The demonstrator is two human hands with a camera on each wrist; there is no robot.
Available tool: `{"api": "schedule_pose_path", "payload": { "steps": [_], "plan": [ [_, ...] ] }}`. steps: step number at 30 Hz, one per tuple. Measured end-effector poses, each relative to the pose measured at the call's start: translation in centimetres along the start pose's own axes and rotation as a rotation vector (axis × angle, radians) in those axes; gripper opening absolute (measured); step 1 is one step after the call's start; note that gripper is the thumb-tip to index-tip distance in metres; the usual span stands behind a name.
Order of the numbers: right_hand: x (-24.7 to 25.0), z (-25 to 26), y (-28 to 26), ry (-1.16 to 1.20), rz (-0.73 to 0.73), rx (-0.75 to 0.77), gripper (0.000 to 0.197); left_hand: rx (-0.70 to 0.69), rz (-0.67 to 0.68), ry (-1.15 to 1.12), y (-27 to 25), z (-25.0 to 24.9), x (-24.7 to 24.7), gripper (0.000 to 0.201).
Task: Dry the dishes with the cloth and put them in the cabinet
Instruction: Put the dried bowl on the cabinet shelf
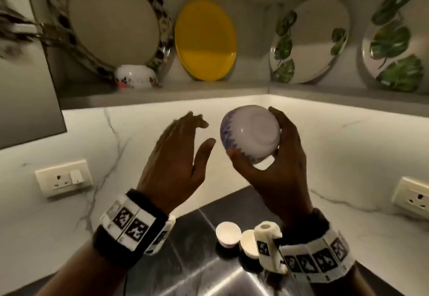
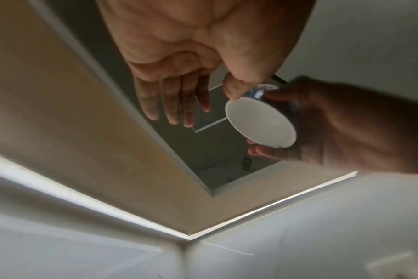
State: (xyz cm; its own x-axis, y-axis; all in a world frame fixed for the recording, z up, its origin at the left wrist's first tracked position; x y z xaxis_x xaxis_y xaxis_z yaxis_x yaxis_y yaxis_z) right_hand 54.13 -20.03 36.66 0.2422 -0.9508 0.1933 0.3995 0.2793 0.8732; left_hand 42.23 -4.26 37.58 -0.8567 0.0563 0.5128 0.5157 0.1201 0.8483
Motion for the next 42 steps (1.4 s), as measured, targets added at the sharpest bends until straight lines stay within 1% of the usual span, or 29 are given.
{"api": "schedule_pose_path", "payload": {
  "steps": [2,3,5,8,10,12,15,18,20,23,27,33,38,42],
  "plan": [
    [-0.3,0.4,3.2,0.035,0.025,-0.029,0.088,-0.055,-0.02,0.284,2.2,0.3,0.2,0.049],
    [-0.8,0.5,4.8,0.05,0.047,-0.051,0.085,-0.035,0.001,0.4,3.2,0.7,0.1,0.055],
    [-2.1,0.2,8.0,0.089,0.076,-0.107,0.077,0.05,0.085,0.571,4.7,2.2,-0.6,0.067],
    [-4.4,-0.6,12.4,0.112,0.117,-0.185,0.073,0.144,0.154,0.699,5.3,3.9,-1.5,0.082],
    [-6.0,-1.1,14.8,0.08,0.161,-0.212,0.072,0.171,0.156,0.729,5.5,4.4,-1.8,0.087],
    [-7.7,-2.0,16.7,0.03,0.213,-0.23,0.074,0.169,0.131,0.743,5.6,4.5,-1.8,0.086],
    [-10.4,-3.8,18.7,-0.082,0.272,-0.269,0.087,0.152,0.124,0.75,5.6,4.6,-1.9,0.083],
    [-13.0,-5.7,19.5,-0.173,0.318,-0.334,0.102,0.15,0.13,0.763,5.6,4.8,-2.0,0.079],
    [-14.2,-6.6,19.7,-0.259,0.343,-0.358,0.108,0.165,0.125,0.76,5.7,4.8,-2.1,0.076],
    [-15.2,-7.2,19.9,-0.346,0.378,-0.378,0.108,0.189,0.125,0.759,5.7,4.9,-2.4,0.075],
    [-15.7,-7.6,20.1,-0.395,0.407,-0.389,0.107,0.189,0.126,0.781,5.7,5.1,-2.7,0.076],
    [-15.7,-8.0,20.0,-0.405,0.425,-0.427,0.107,0.185,0.113,0.791,5.8,5.2,-2.8,0.073],
    [-15.8,-7.9,20.2,-0.419,0.474,-0.459,0.111,0.186,0.097,0.798,5.8,5.3,-2.8,0.073],
    [-15.9,-7.7,20.4,-0.447,0.489,-0.458,0.106,0.176,0.092,0.804,5.8,5.4,-2.9,0.074]
  ]
}}
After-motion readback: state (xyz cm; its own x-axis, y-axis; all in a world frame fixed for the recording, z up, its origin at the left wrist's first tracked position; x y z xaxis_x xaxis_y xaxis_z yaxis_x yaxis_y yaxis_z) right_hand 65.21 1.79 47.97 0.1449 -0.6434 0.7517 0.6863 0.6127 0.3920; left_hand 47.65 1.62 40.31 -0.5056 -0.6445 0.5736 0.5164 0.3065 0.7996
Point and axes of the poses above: each hand's wrist, its own y-axis towards the middle knuckle, its own x-axis out of the back of the hand, z = x × y, the point moved 7 cm from there along y, towards the middle knuckle, and after that the axes turned 4 degrees about z, right-handed, at the moved point
